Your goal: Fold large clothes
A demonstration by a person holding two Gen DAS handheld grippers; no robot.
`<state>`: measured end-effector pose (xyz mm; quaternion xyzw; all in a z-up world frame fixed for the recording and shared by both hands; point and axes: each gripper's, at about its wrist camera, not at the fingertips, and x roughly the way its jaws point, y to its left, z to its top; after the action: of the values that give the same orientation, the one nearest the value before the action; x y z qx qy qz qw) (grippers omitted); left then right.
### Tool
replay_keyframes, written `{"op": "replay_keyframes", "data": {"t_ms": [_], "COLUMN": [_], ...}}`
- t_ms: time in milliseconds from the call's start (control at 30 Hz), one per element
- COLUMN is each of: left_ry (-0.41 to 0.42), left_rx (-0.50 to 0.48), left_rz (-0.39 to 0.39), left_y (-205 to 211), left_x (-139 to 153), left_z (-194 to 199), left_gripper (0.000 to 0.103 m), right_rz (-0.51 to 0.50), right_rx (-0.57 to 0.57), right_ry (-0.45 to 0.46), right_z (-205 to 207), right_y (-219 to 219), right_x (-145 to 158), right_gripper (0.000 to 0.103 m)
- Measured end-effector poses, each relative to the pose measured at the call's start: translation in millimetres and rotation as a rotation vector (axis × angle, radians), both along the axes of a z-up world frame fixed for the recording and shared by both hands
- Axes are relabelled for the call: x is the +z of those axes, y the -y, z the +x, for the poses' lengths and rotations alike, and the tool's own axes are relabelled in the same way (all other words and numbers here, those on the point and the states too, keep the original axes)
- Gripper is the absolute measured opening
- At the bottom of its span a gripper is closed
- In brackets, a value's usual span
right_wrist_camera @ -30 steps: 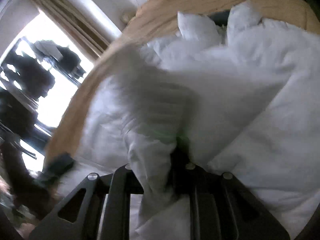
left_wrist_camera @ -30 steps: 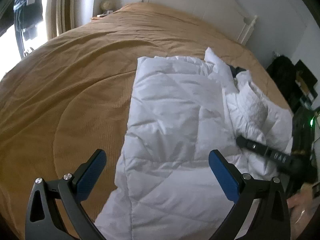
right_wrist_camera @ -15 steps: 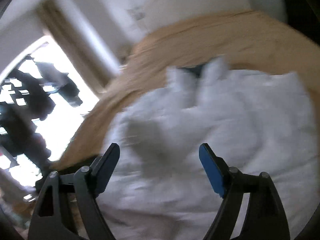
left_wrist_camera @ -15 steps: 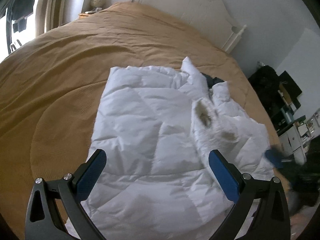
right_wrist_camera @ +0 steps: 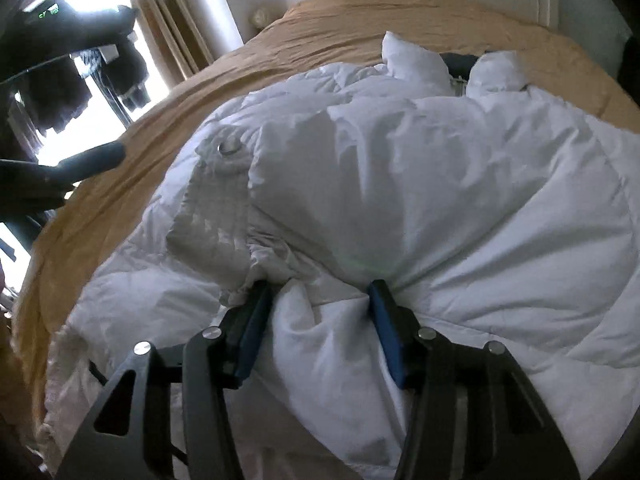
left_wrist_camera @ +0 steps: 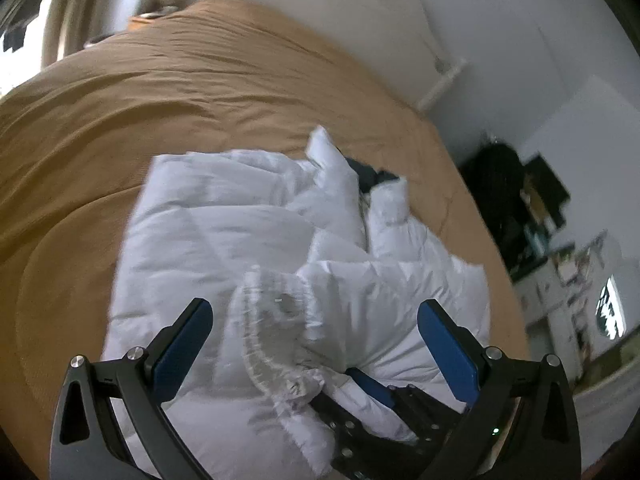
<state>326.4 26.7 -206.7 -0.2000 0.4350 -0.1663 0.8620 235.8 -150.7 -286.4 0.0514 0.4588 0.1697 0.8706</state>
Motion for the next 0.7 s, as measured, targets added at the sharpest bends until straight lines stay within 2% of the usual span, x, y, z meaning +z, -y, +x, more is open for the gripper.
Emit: {"op": "replay_keyframes", "data": {"t_ms": [100, 200, 300, 400, 500, 600, 700], "left_ry": [-0.085, -0.186, -0.158, -0.128, -0.109, -0.101, -0.092], "left_rx": [-0.038, -0.004, -0.024, -0.036, -0.034, -0.039, -0.042], "left_rz": [0.071, 0.225, 0.256, 0.367, 0.406, 0.421, 0.448], "left_y": [22.2, 20.6, 14.1, 24.9, 26.9, 27.3, 31.2], "left_x": [-32.4, -77.0, -90.3, -87.4, -89.5, -91.0, -93.1], "left_z": [14.9, 27.3, 25.0, 21.3, 18.4, 15.9, 16.6], "left_gripper": [0.102, 0.102, 0.103, 0.103, 0.103, 0.103, 0.103], "right_rz": [0.092, 0.139, 0.185, 0.081, 0.032, -0.034, -0.013], "right_rx": [-0.017, -0.028, -0.097, -0.205, -0.338, -0.432, -0.46], "right_ry": [-0.019, -0.052, -0.069, -0.029, 0.01, -0.02, -0.104], "right_z": [2.9, -8.7, -24.2, -32.8, -20.8, 8.5, 48.4], "right_y": [11.2, 32.9, 69.1, 106.6, 149.2, 188.8, 215.6], "right_x": [6.4, 19.6, 36.3, 57.2, 73.1, 69.5, 45.8], "right_gripper": [0.053, 0.054, 0.054, 0.054, 0.055, 0.057, 0.057]}}
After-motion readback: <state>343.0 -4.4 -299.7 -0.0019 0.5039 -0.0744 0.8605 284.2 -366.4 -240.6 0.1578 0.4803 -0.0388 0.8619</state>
